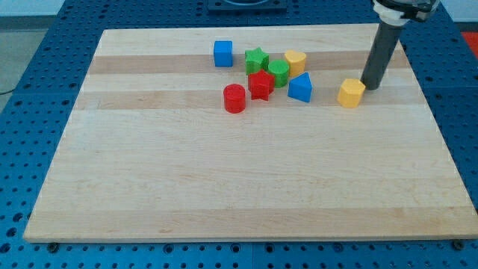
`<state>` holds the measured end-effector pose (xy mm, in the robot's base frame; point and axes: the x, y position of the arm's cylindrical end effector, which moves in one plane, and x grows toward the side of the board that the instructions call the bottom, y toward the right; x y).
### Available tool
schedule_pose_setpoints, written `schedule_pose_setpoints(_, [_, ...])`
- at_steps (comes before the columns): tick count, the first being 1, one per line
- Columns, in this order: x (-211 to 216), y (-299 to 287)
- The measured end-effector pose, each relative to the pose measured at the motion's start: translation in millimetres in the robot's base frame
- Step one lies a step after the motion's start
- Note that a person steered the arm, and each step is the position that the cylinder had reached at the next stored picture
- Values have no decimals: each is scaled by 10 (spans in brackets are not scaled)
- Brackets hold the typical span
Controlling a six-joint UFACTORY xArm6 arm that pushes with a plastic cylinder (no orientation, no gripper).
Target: Keep green blocks and yellow heart in a diagonal line
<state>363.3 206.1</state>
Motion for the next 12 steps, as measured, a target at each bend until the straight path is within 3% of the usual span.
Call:
schedule_pose_setpoints(3, [244, -347])
schedule_pose_setpoints(5, [-329, -133])
schedule_pose_setpoints(6, [-425, -374])
schedule_pose_setpoints(12, [-282, -1111])
